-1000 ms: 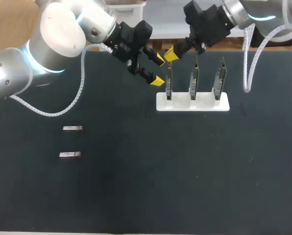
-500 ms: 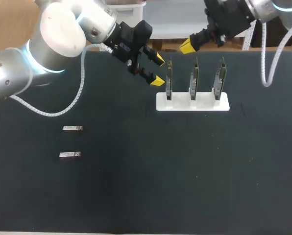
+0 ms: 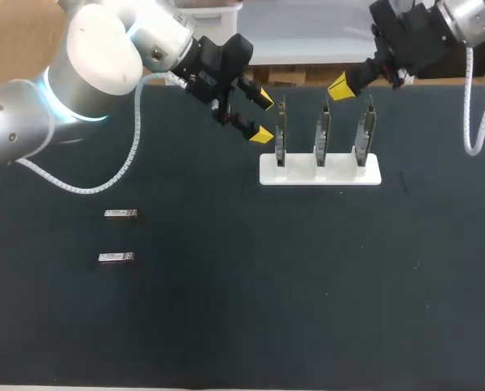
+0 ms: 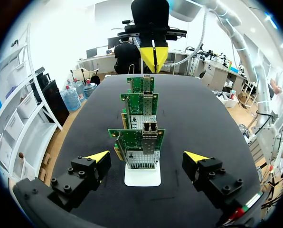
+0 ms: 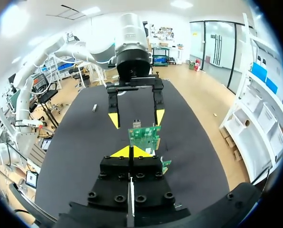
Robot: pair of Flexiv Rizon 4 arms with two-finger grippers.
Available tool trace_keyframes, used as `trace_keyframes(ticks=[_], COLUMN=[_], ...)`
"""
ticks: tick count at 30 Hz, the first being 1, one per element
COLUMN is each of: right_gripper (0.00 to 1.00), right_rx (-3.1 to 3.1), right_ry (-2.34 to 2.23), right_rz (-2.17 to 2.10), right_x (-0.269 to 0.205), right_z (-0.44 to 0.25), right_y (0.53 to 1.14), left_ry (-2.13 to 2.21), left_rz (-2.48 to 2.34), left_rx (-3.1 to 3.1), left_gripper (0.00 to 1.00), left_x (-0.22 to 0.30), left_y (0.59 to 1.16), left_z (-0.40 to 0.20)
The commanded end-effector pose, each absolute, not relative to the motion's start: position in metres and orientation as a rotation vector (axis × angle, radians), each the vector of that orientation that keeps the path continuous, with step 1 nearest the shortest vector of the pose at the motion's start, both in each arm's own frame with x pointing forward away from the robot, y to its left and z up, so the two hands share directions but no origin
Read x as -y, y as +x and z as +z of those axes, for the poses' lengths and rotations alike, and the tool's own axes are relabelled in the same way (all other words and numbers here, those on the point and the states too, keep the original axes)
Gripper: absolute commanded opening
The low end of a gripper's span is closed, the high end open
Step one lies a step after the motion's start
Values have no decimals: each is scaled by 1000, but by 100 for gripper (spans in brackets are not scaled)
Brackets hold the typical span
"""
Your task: Pick up the optical module with the left hand, and insert it into the network port with the right hand.
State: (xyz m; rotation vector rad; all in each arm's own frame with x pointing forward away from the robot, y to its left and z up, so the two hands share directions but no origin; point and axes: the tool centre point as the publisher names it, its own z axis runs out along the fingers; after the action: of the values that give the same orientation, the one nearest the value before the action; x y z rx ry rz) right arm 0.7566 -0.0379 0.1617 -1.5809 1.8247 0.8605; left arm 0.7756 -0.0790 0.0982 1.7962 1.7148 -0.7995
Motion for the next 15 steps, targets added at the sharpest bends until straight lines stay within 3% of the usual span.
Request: trace_keyframes(ticks=[1,15], right_gripper=[0,0], right_rx=[-1834,-1855], right_ry=[-1576,-1518], right_rz=[861,868], right_x=[41,49], right_z=[157,147], right_y=[757,766], left_ry=[1802,1802], left_rz=[-801,-801], left_rx=[-1719,-1719], left_gripper=[100,100], left_x=[80,80], left_y=[778,778], left_z=[99,99])
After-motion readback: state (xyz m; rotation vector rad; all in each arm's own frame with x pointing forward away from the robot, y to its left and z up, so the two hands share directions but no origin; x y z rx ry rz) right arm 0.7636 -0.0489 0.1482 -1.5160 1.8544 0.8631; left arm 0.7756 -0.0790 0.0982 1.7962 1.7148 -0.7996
